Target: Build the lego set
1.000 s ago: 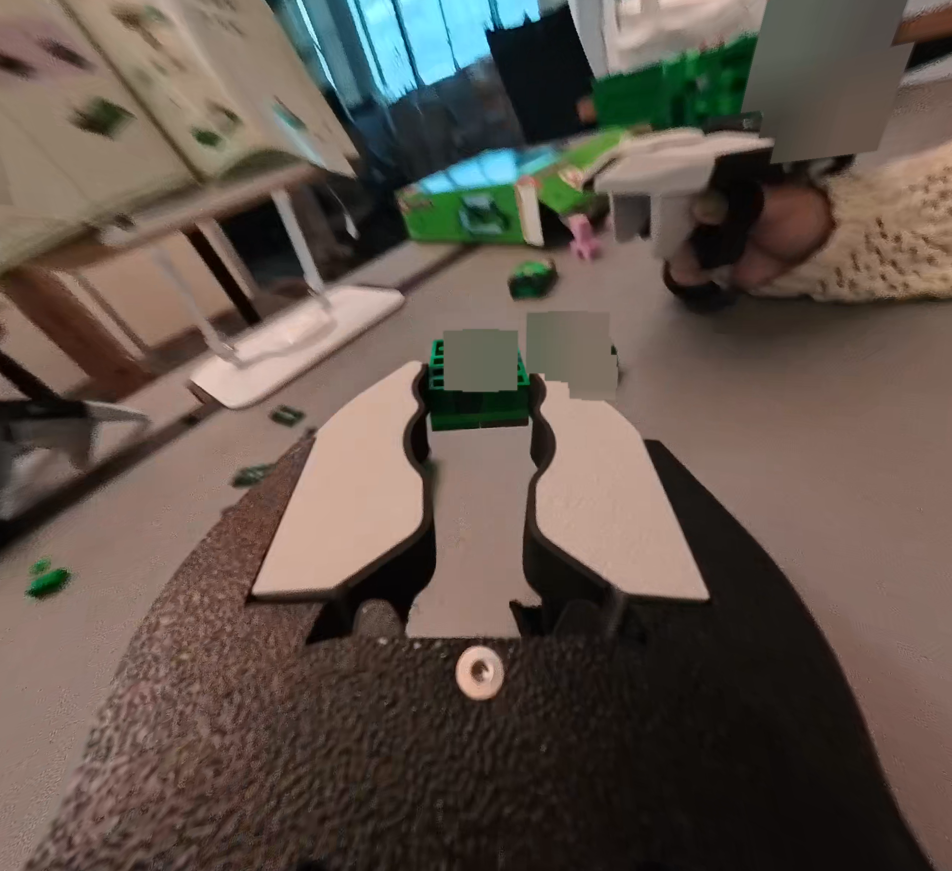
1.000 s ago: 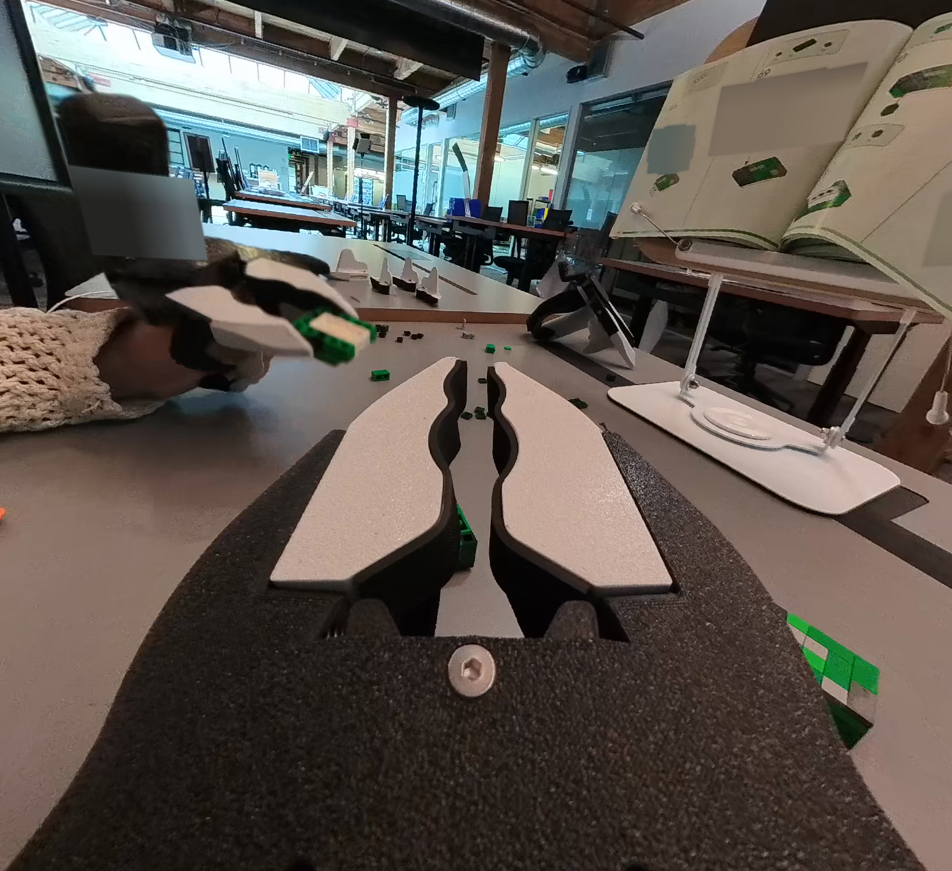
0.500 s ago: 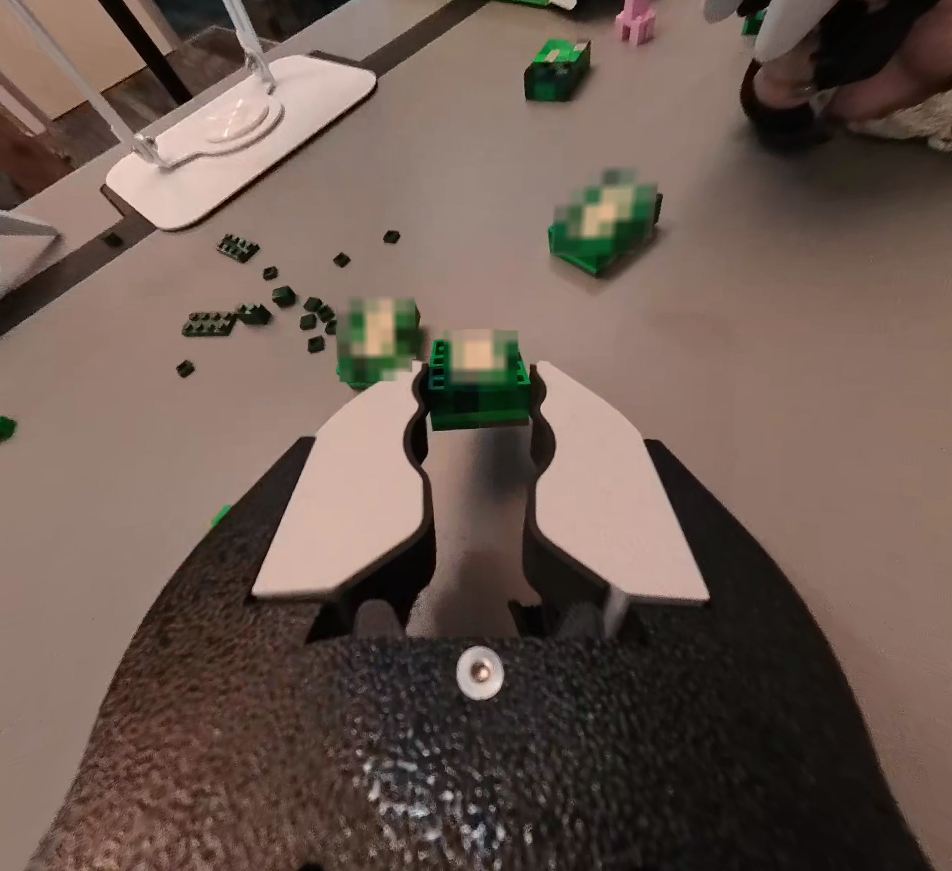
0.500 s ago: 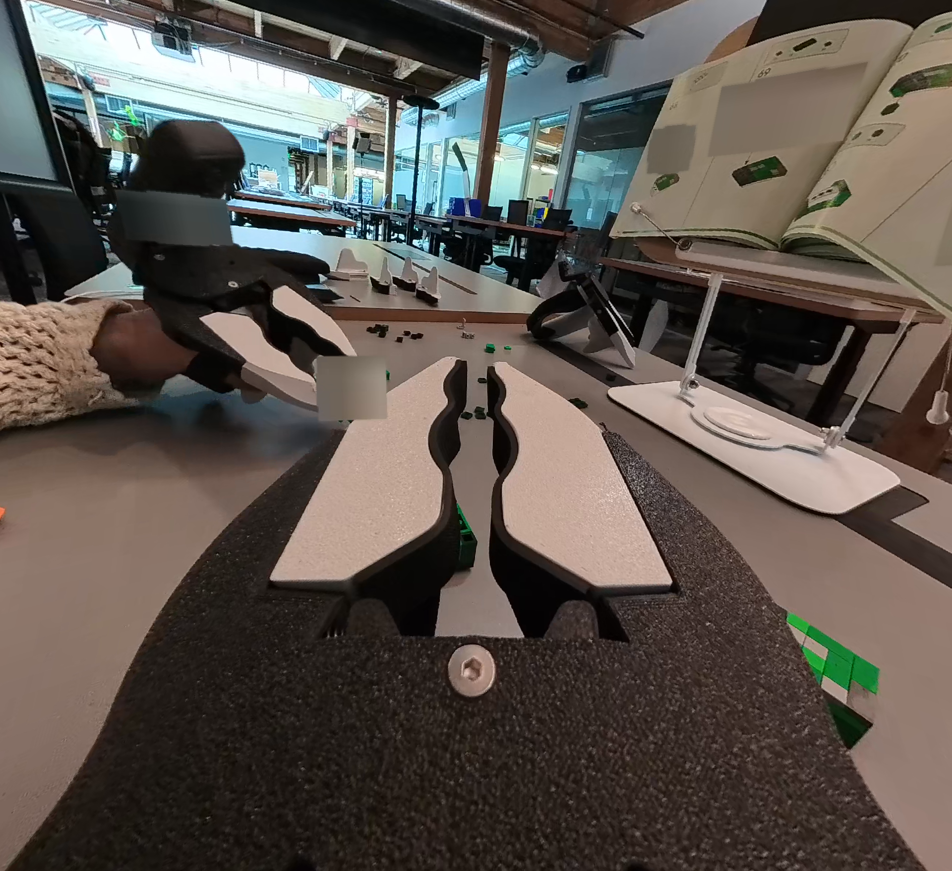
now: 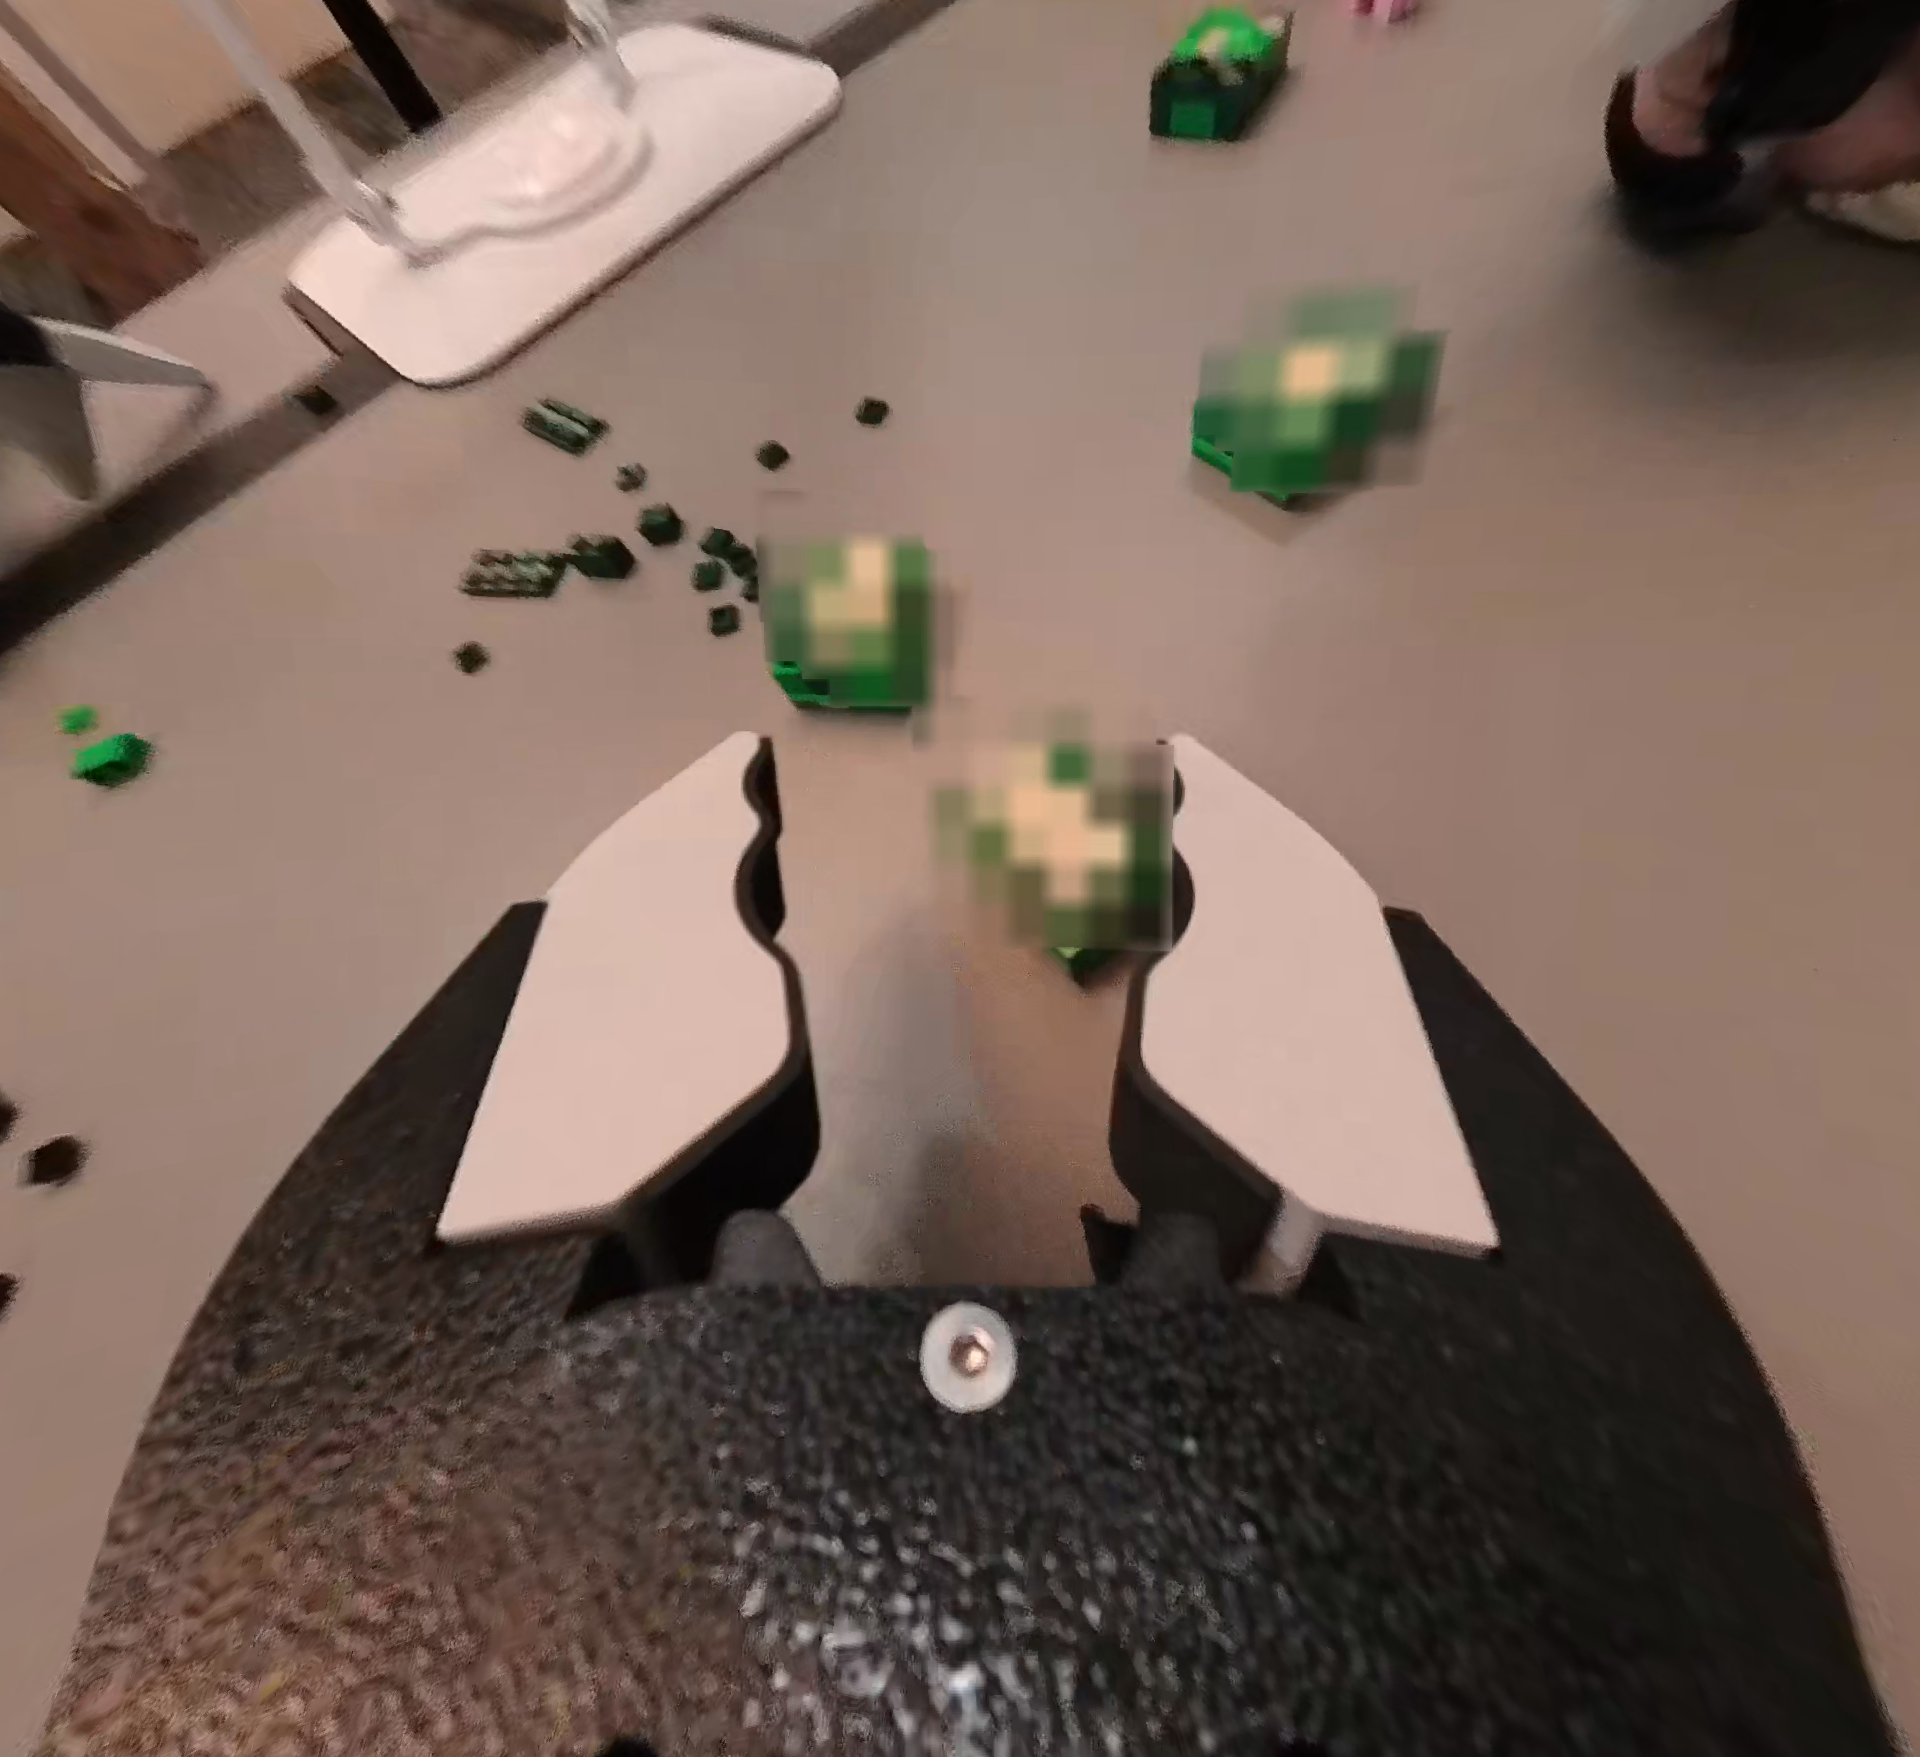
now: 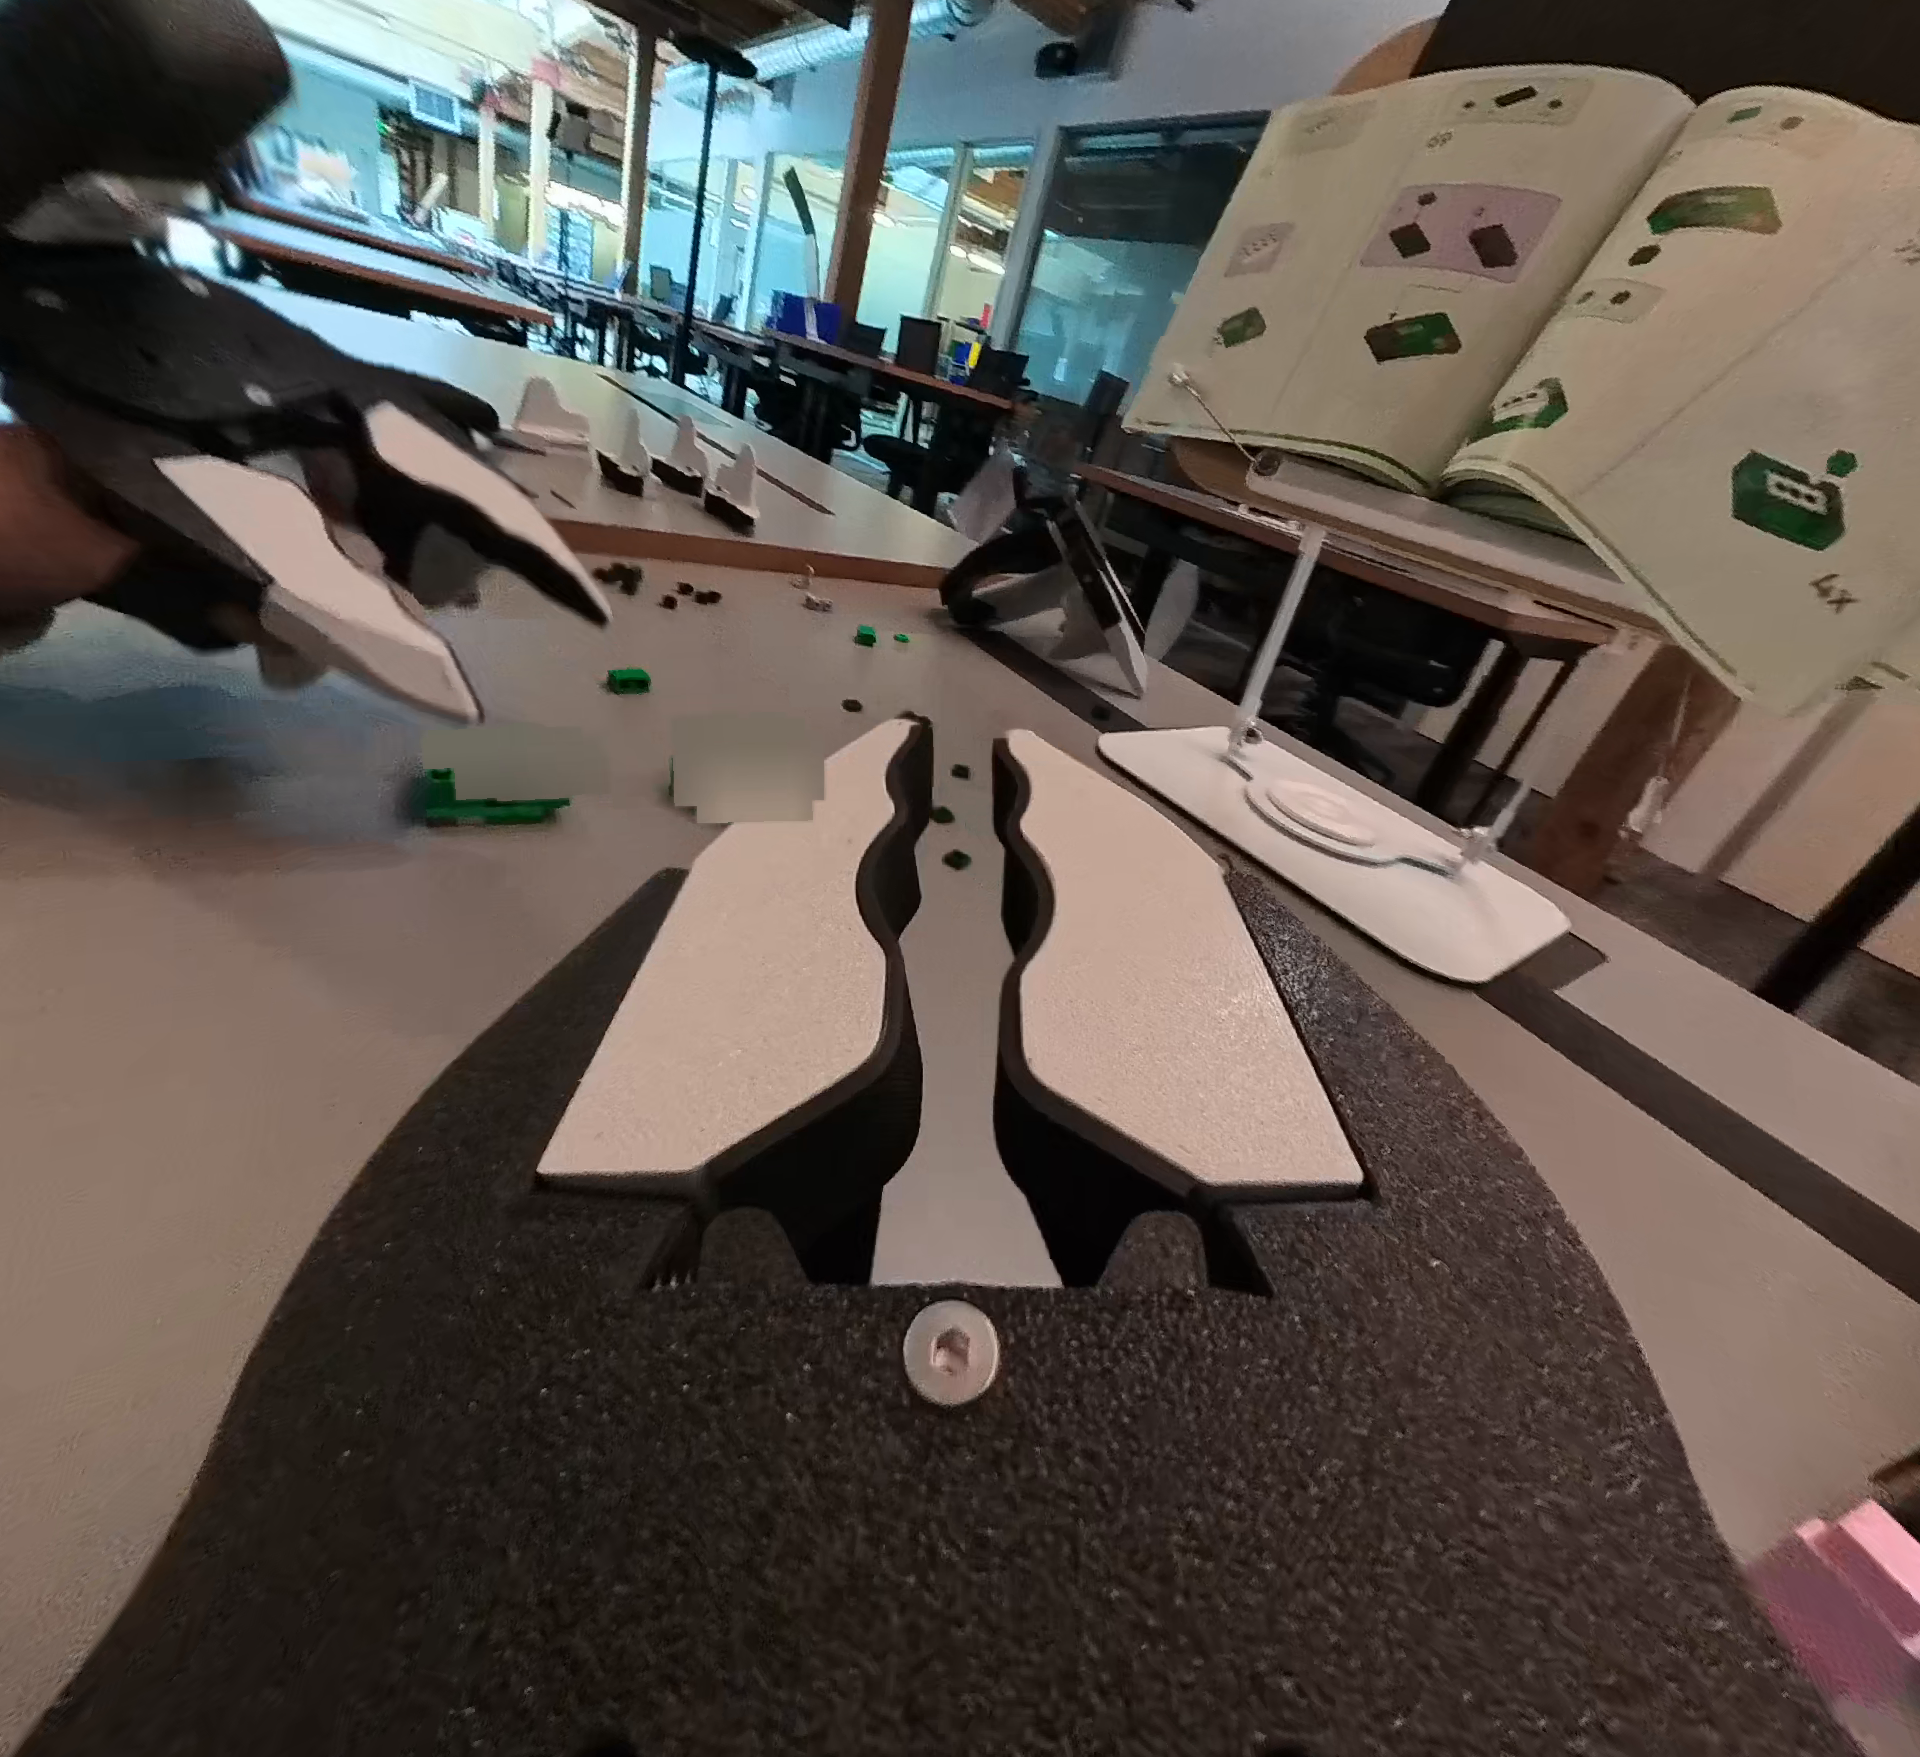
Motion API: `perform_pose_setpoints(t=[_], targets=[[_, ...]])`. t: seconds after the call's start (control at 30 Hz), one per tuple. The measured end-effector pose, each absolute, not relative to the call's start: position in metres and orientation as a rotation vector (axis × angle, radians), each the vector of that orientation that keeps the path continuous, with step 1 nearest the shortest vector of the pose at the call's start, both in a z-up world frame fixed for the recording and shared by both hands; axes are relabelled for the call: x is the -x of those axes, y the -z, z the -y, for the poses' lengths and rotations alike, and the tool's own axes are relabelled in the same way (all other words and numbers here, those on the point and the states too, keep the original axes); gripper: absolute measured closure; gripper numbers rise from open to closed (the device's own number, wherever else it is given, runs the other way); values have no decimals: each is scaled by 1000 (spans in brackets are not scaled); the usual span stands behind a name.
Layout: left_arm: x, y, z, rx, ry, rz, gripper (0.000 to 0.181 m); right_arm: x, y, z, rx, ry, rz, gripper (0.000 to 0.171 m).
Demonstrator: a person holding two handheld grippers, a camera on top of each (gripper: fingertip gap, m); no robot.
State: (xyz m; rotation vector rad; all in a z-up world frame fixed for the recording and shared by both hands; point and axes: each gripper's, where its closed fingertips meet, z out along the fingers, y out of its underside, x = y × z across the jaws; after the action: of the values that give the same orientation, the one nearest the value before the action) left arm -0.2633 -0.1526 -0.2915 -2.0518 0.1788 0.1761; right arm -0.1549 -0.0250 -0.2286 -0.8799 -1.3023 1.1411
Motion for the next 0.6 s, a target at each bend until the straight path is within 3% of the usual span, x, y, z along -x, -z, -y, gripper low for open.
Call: perform_pose_setpoints(t=[0.27, 0.43, 0.6], targets=[[342, 198, 160, 1460, -417, 80, 130, 180, 242, 23, 987, -930, 1433, 155], [388, 208, 159, 1414, -751, 71, 144, 241, 245, 35, 1429, -1147, 1553, 150], [390, 207, 158, 1400, -762, 24, 146, 324, 271, 12, 1841, -907, 1743, 147]])
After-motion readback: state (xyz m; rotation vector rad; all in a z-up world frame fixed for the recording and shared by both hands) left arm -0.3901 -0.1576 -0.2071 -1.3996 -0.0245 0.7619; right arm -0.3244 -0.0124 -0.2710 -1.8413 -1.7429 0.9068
